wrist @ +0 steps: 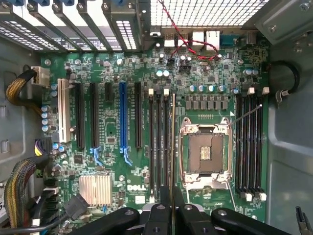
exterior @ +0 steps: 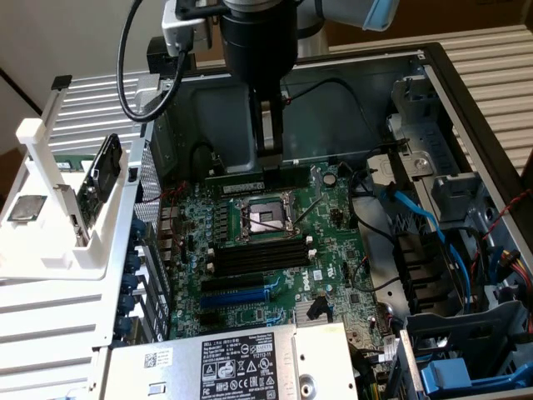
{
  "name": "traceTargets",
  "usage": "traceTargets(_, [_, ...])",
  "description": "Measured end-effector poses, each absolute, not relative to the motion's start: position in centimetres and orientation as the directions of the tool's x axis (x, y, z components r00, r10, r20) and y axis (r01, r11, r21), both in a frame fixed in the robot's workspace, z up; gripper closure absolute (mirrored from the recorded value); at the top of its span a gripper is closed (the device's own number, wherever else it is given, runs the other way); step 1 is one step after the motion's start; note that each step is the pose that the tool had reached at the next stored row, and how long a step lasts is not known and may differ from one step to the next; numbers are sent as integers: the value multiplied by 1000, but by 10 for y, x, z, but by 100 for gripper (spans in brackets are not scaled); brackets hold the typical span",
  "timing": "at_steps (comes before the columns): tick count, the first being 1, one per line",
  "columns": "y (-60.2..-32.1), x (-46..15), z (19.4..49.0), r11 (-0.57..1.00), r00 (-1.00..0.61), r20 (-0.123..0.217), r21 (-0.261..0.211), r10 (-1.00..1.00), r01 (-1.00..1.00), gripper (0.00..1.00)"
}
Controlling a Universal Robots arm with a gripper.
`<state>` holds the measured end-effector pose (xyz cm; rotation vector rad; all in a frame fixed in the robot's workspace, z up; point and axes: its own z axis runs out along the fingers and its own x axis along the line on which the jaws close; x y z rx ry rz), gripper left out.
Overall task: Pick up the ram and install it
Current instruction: 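Insert the ram into the slot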
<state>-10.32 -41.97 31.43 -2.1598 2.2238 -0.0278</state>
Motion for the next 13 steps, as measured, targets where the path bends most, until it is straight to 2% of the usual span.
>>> traceTargets(13, [-427,-107,294,22,-21,-27,-42,-999,-999,87])
